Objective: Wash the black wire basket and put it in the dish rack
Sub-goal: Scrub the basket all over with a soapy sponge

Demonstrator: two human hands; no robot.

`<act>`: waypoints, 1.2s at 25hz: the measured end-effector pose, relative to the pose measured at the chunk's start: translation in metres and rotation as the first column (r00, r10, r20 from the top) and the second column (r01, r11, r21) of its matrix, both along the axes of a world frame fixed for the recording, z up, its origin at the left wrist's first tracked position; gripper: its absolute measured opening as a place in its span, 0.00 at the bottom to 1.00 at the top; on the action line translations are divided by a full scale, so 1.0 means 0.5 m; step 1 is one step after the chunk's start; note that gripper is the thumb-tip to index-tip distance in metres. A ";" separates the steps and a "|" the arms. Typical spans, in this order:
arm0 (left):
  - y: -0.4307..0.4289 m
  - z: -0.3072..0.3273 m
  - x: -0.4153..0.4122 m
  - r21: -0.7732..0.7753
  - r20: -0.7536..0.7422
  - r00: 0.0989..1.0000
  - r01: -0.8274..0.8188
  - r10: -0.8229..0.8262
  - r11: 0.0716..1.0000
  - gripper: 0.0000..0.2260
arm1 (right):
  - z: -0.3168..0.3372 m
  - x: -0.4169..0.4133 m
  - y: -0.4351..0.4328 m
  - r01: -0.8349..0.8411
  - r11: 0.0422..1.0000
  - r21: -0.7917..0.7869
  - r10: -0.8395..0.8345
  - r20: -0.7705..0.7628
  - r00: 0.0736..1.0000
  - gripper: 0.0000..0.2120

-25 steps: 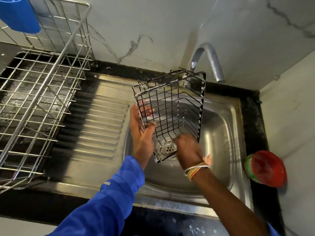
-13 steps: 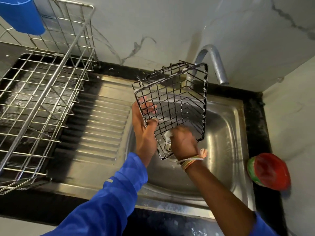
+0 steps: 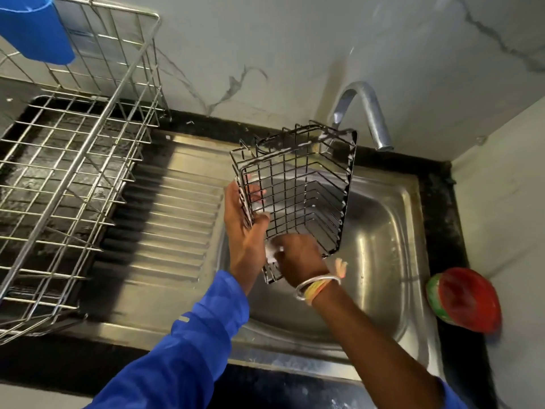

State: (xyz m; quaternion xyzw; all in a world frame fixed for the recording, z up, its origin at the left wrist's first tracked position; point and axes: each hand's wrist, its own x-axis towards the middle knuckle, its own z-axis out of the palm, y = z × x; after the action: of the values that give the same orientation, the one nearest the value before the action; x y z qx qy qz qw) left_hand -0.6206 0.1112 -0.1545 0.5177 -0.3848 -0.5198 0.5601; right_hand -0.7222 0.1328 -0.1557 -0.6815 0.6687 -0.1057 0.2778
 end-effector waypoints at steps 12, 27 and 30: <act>-0.004 -0.010 -0.017 0.033 -0.048 0.999 -0.019 0.020 0.999 0.35 | -0.004 -0.045 -0.034 0.226 0.974 -0.021 -0.227 -0.146 0.963 0.16; -0.018 -0.031 -0.012 0.038 -0.008 1.000 0.021 -0.021 0.999 0.37 | -0.006 0.006 -0.006 0.048 0.999 -0.020 -0.050 -0.143 0.988 0.12; -0.012 -0.037 -0.010 0.033 -0.035 0.999 0.027 -0.026 0.999 0.39 | -0.016 -0.024 -0.019 0.104 0.994 0.030 -0.102 -0.054 0.993 0.13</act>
State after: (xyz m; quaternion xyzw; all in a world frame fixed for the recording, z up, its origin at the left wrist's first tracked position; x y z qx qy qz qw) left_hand -0.6254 0.1050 -0.1732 0.5126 -0.3732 -0.5426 0.5510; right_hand -0.7344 0.1235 -0.1637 -0.6441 0.7116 -0.0910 0.2654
